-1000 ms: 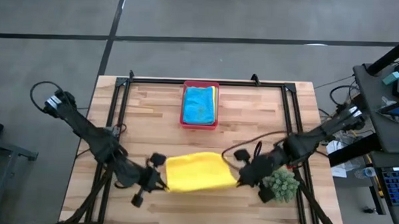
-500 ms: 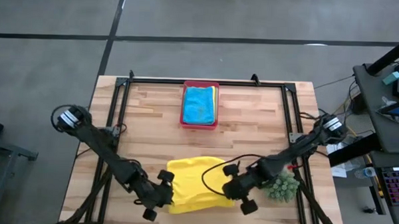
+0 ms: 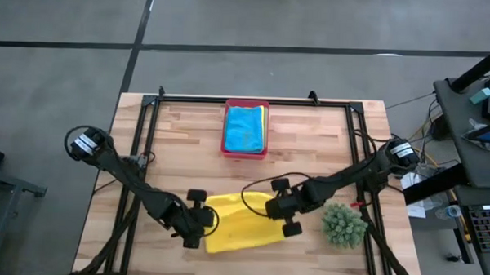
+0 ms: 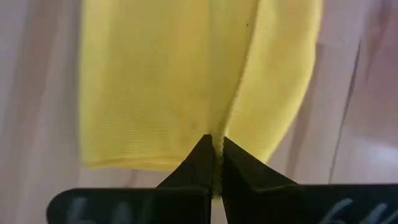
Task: Fold microfiber towels
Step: Fold the yellow towel
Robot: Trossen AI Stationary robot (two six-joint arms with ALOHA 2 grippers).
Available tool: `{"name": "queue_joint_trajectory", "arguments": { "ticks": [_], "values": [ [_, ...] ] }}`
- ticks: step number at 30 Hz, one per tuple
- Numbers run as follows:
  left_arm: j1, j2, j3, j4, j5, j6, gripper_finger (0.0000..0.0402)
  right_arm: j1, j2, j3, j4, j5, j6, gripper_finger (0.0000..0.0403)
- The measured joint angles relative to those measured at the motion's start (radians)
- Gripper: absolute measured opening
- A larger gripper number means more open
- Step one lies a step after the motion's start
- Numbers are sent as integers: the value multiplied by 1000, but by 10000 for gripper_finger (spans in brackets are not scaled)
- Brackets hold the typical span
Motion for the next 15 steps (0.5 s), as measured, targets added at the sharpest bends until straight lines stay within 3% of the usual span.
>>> {"name": "queue_joint_trajectory", "arguments": {
  "ticks": [9, 15],
  "values": [
    [68, 2, -6, -50, -90, 4, 0, -65, -2, -26, -43, 3, -35, 8],
    [111, 2, -53, -32, -98, -5, 0, -74, 3, -36, -53, 14, -46, 8]
  ]
}}
